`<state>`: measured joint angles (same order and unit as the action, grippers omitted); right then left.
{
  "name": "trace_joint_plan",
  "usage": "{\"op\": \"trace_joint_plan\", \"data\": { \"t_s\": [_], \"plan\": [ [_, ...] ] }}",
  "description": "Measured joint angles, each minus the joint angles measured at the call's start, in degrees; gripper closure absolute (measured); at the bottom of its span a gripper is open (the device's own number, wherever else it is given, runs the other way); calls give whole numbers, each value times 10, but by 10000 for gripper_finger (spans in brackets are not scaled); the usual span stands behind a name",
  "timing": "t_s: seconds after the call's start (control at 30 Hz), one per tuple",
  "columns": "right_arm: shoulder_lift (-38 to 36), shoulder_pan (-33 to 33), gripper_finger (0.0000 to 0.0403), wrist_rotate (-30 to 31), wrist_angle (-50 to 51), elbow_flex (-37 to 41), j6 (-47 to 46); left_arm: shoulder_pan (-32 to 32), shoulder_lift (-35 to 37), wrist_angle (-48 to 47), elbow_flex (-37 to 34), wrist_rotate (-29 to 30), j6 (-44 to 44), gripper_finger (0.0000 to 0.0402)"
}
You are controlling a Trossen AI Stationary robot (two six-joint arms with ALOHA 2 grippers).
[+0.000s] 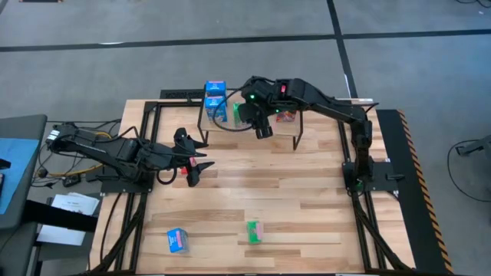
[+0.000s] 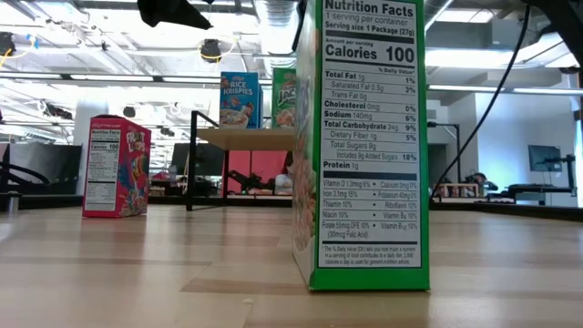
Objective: Stack cereal on shelf
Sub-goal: Put the top green cereal box on the shelf aligned with the other green cereal box
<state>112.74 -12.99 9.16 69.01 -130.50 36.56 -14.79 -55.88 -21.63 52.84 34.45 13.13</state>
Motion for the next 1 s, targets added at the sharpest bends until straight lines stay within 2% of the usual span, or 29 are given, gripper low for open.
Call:
{"op": "trace_joint_plan", "data": {
  "t_s": [0.23, 0.5, 0.67, 1.0],
  "plan": [
    [0, 16, 154, 3, -36, 0, -21, 0, 0, 0, 0, 0, 0, 99],
    [0, 34, 154, 1, -142, 27, -29, 0, 0, 0, 0, 0, 0, 99],
    [1, 40, 154, 0, -194, 52, -82, 0, 0, 0, 0, 0, 0, 99],
    [1, 41, 154, 2, -186, 100, -228, 0, 0, 0, 0, -12, 12, 99]
  ]
}}
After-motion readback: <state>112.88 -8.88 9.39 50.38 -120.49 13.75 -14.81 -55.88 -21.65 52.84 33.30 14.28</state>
